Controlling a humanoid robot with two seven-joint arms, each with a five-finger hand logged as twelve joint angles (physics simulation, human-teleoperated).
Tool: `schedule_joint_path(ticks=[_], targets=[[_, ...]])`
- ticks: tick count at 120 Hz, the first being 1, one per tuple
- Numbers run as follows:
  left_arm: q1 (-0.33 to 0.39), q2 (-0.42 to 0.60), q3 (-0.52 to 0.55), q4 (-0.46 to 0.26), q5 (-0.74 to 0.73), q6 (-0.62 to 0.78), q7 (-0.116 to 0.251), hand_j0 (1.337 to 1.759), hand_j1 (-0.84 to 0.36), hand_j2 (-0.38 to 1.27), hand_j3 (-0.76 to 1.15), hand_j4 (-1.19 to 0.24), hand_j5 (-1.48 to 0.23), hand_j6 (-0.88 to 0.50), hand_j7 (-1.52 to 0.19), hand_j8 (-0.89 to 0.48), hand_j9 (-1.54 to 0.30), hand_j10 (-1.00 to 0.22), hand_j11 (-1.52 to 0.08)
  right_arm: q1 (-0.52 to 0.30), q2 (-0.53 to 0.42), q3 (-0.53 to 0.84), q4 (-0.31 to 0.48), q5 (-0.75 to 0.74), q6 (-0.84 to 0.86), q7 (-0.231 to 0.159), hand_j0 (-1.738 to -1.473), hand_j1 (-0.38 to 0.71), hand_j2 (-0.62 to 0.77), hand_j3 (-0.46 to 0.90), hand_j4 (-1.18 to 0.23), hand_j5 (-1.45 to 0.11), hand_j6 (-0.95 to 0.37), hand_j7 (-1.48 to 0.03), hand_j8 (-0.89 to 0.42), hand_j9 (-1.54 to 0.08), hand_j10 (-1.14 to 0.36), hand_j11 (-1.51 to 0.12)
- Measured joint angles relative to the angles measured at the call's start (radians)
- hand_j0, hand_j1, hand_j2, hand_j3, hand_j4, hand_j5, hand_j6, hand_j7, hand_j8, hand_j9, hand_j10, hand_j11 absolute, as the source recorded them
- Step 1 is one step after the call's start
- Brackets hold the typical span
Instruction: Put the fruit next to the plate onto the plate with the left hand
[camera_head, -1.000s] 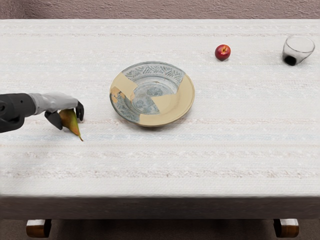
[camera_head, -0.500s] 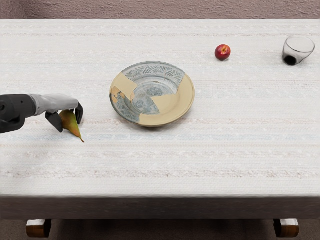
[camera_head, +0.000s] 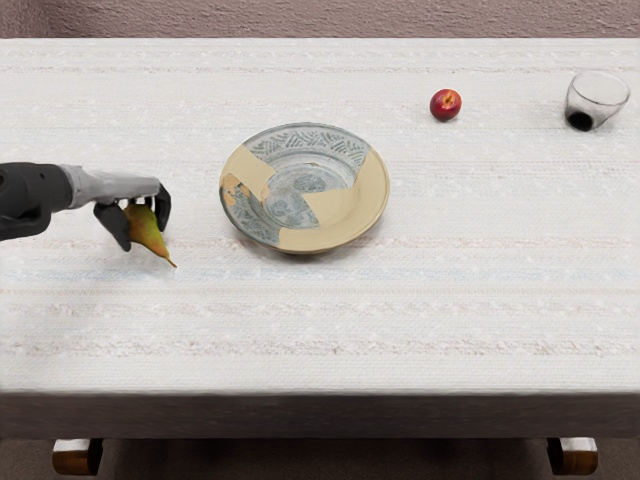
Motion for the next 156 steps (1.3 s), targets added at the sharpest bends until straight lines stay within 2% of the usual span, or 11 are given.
schedule_joint_path(ticks=[69,100,104,121,156], targets=[[-0.182,-0.027,0.0,-0.015,-0.199,-0.152,-0.001,1.651,-0.22,0.26,0.0,-0.71,-1.0,-0.5,-1.01,-0.45,-1.03,-0.71,-1.04,0.0,0.0,0.0,0.0,0.0,0.0,0.0,-1.658,-0.32,0.0,0.0,-0.02,-0.03,-0.02,-0.03,-0.02,-0.03,-0.02,-0.03],[-0.232,-0.102,0.001,-0.021,-0.265,-0.183,0.0,1.652,-0.24,0.35,0.0,-0.67,-1.04,-0.48,-1.01,-0.43,-1.02,-0.69,-1.04,0.0,0.0,0.0,0.0,0.0,0.0,0.0,-1.658,-0.32,0.0,0.0,-0.02,-0.03,-0.02,-0.03,-0.02,-0.03,-0.02,-0.03],[-0.241,-0.112,0.0,-0.021,-0.273,-0.184,0.0,1.652,-0.24,0.29,0.0,-0.68,-1.03,-0.49,-1.0,-0.44,-1.02,-0.69,-1.04,0.0,0.0,0.0,0.0,0.0,0.0,0.0,-1.658,-0.32,0.0,0.0,-0.02,-0.03,-0.02,-0.03,-0.02,-0.03,-0.02,-0.03],[-0.263,-0.148,-0.002,-0.018,-0.309,-0.191,0.001,1.652,-0.24,0.31,0.0,-0.67,-1.04,-0.49,-1.0,-0.44,-1.01,-0.69,-1.04,0.0,0.0,0.0,0.0,0.0,0.0,0.0,-1.658,-0.32,0.0,0.0,-0.02,-0.03,-0.02,-0.03,-0.02,-0.03,-0.02,-0.03],[-0.251,-0.273,-0.05,0.023,-0.344,-0.178,0.064,1.652,-0.24,0.3,0.0,-0.68,-1.04,-0.49,-0.99,-0.43,-1.01,-0.68,-1.04,0.0,0.0,0.0,0.0,0.0,0.0,0.0,-1.658,-0.32,0.0,0.0,-0.02,-0.03,-0.02,-0.03,-0.02,-0.03,-0.02,-0.03]])
